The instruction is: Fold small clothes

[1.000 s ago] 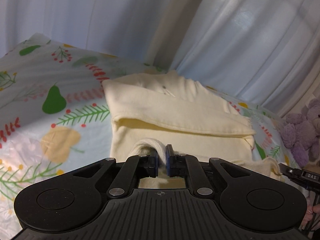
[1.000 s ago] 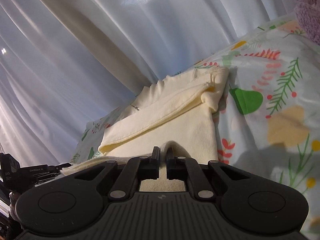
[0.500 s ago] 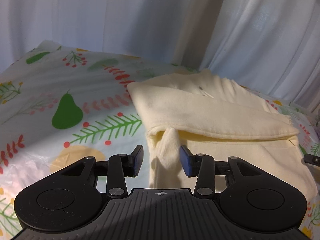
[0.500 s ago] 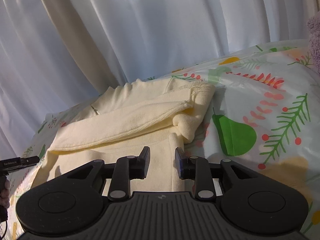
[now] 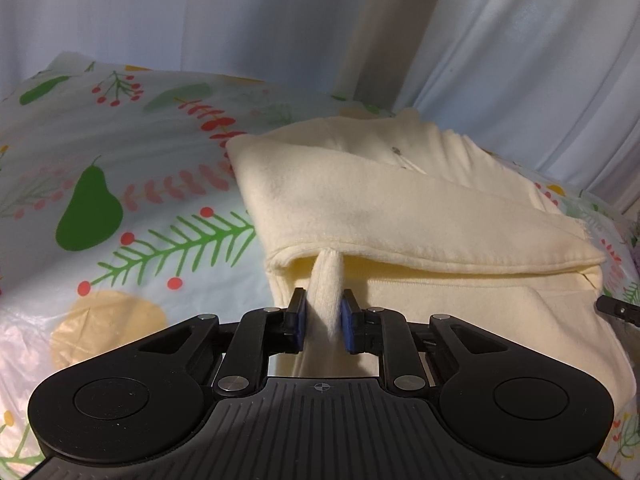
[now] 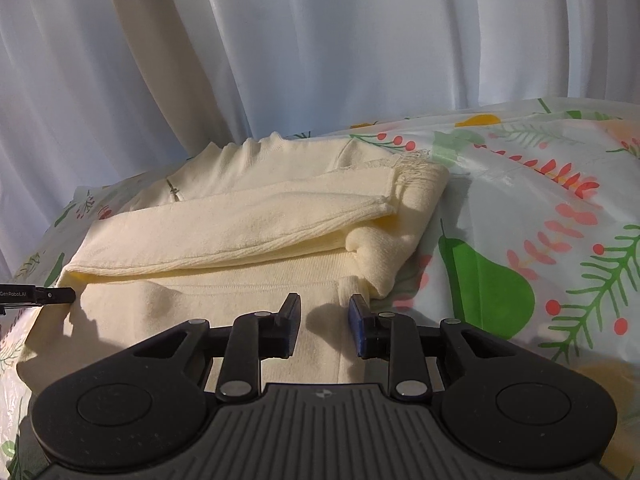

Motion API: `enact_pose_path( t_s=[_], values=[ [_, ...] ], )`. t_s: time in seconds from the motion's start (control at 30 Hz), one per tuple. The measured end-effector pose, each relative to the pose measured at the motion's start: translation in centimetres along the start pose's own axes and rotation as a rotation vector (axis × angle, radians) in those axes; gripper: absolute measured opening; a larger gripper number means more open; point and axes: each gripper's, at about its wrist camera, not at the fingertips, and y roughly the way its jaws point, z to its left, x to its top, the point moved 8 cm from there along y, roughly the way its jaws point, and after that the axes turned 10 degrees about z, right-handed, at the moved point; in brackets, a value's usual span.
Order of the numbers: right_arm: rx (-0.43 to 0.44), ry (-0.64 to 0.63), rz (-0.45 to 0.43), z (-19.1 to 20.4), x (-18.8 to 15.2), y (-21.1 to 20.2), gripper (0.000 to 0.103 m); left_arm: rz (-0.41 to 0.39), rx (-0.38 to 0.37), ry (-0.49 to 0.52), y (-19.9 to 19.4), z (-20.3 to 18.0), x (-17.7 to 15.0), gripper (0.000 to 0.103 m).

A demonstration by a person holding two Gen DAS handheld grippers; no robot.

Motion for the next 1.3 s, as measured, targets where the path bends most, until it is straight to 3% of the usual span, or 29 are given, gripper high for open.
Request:
enact_pose_path(
  t_s=[0.03,0.1,0.23,0.43,0.6,0.83,0.9,1.03,1.1,1.17,1.23,1.3],
  values=[
    [-0.005,0.003,0.001,-0.1,0.0,0.0,0.040,-0.004,-0.010,0.003,-0.1,0.0,0.0,0.021],
    [-0.015,-0.002,0.023,-0.4,-0.2,0.5,0.043,0.003,-0.014,0.012,0.0,-0.2,0.0,0.024],
    [-0.022,-0.021,0.025,0.1,-0.6,0.9,0.025,0.006,-0.003,0.016,0.5,-0.3,0.0,0.023],
    [-0.123,-0.100,-0.003,1.0,-0.4,0.3,0.009,-0.006,0.035,0.045,0.2,-0.8,0.1,0.011],
    [-0.119,-0.122,-0.056,1.9,-0.4,-0.9,0.008,-0.026,-0.011,0.079,-0.7,-2.1,0.3,0.011],
    [-0.098,-0.107,-0.006,1.8,-0.6,0.5,0.009,0.026,0.032,0.103,1.3,-2.1,0.1,0.015],
    [-0.107,-0.124,-0.018,2.1,-0.6,0.2,0.006,0.023,0.040,0.110,0.8,-2.3,0.2,0.010],
    [-0.035,-0.168,-0.108,3.8,0.8,-3.1,0.005,-0.067,-0.009,0.156,-3.8,-4.1,1.7,0.009],
    [-0.006,-0.177,-0.162,4.3,2.6,-4.7,0.005,-0.155,-0.059,0.160,-7.0,-5.0,4.0,0.009],
    [-0.013,-0.171,-0.210,4.4,4.9,-5.4,0.005,-0.227,-0.059,0.159,-8.4,-5.2,6.3,0.009],
    [-0.048,-0.158,-0.239,4.1,7.1,-4.8,0.005,-0.266,-0.021,0.147,-7.9,-5.0,8.9,0.009],
    [-0.079,-0.125,-0.240,3.4,9.2,-3.0,0.005,-0.245,0.006,0.110,-5.3,-4.4,11.1,0.009]
  ],
)
